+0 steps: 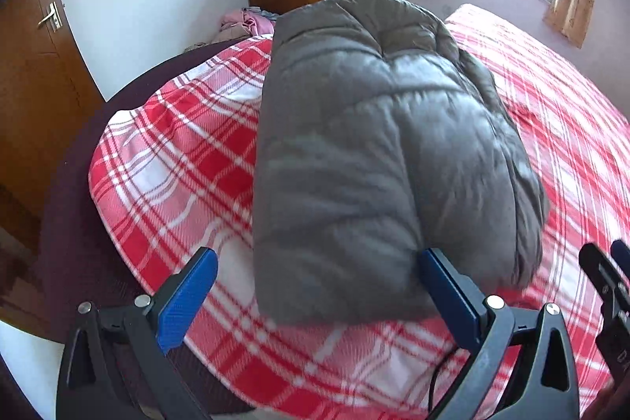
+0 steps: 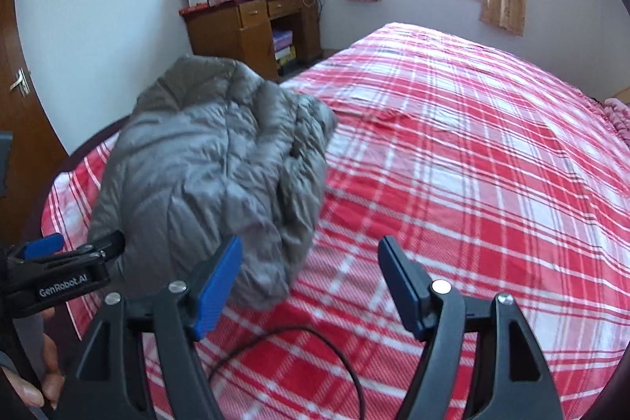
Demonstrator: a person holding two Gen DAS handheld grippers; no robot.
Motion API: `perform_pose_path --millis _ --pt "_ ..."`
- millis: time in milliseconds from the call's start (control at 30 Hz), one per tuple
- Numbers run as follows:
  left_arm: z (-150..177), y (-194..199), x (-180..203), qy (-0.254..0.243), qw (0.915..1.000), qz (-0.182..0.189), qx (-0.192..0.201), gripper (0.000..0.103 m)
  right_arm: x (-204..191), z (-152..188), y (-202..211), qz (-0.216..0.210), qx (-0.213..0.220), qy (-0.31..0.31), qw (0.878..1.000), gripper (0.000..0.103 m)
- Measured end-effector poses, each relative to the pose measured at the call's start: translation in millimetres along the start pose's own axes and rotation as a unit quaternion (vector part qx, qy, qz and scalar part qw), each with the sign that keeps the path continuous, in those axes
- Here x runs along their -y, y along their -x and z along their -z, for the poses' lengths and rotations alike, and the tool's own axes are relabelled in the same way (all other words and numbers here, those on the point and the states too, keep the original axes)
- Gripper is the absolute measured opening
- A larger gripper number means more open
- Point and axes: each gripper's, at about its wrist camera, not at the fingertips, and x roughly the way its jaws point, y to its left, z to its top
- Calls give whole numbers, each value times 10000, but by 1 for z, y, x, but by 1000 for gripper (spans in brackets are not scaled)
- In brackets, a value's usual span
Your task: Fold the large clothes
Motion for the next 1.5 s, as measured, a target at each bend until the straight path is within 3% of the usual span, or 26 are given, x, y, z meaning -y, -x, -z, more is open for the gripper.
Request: perform_pose_path --millis 200,333,467,833,1033,1167,1367,1433,1500 --pt "34 22 6 -241 9993 -292 -27 102 5 23 19 70 52 -9 10000 75" --pt "56 49 4 -219 9995 -120 204 102 4 38 35 137 104 28 9998 75" --pt "70 74 11 -393 9979 -180 479 102 4 47 62 230 317 66 9992 76" --pt "95 128 1 -210 9959 305 822 102 -1 62 125 620 788 127 9949 83" --pt "102 165 -7 -83 9905 837 1088 102 -11 66 155 908 1121 189 9894 83" --pt "103 197 -8 -200 9869 670 1451 102 -23 66 183 925 1444 282 9848 83" --pt "112 259 -18 -198 9621 -183 2713 102 -27 62 230 507 2135 148 9755 94" --pt "115 273 -22 -161 9519 -309 3045 102 -26 63 241 273 2336 87 9719 94" --pt "116 279 -27 -122 9470 -323 3195 102 -25 64 247 30 2453 10 9694 94"
